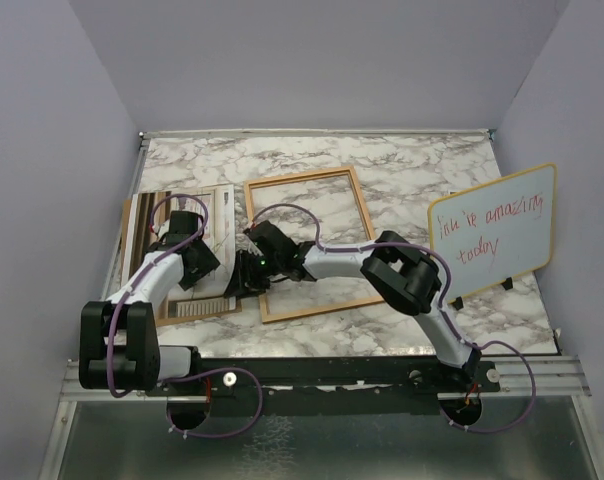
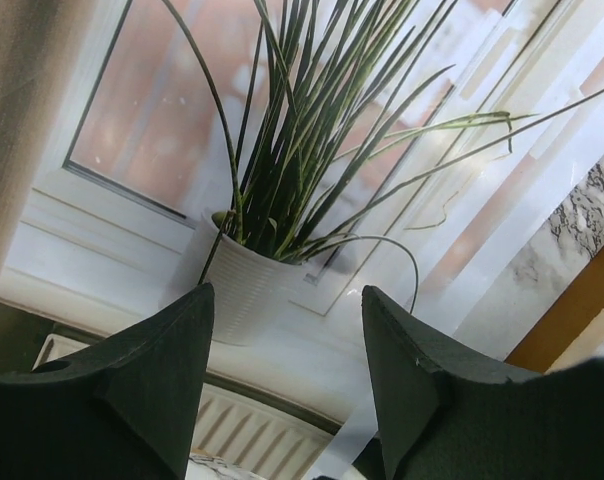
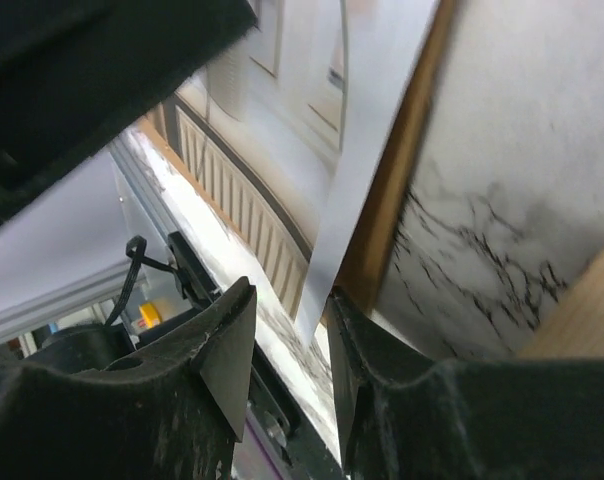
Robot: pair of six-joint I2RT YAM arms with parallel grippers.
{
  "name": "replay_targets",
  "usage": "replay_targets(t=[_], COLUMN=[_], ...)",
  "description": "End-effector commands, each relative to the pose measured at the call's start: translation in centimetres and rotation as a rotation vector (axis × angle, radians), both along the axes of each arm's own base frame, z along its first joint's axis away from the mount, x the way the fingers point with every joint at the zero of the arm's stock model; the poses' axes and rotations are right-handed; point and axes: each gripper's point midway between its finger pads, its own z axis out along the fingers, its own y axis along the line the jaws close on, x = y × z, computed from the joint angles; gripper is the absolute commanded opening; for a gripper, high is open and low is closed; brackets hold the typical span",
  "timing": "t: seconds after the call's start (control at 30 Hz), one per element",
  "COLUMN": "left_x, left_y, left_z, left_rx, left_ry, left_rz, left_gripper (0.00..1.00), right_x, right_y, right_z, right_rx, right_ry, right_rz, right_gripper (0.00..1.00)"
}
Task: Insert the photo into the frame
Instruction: Pick up the photo at the center of the board.
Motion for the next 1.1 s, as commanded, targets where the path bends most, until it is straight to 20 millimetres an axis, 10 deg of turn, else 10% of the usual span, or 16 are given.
replay_targets(t=[0.0,0.3,0.8,1.07], left_x=[0.0,0.8,3.1,3.7], left_y=[0.0,-0.1,2.5,2.2], left_z=[1.5,2.6,10.1,11.7], left_rx=[0.005,0.003,0.14,0.144], left_ry=[-0.014,-0.027,-0.17,-0.193], left_rz=[-0.016,-0.02,0.024,-0.031], left_gripper=[0.62,0.61,0.66,0.71], right_x=[2.8,4.9,7.3,8.3], right_y=[1.5,2.7,5.3,5.8], right_z=[-0.2,-0.8,-3.0,1.8], right_rx=[0.023,0.079,0.104,0.225], right_ry=[-0.127,-0.104,-0.091,-0.235], right_rz=[-0.009,-0.082,-0.148,-0.139], right_gripper=[0.38,0.37,0.36,0.01])
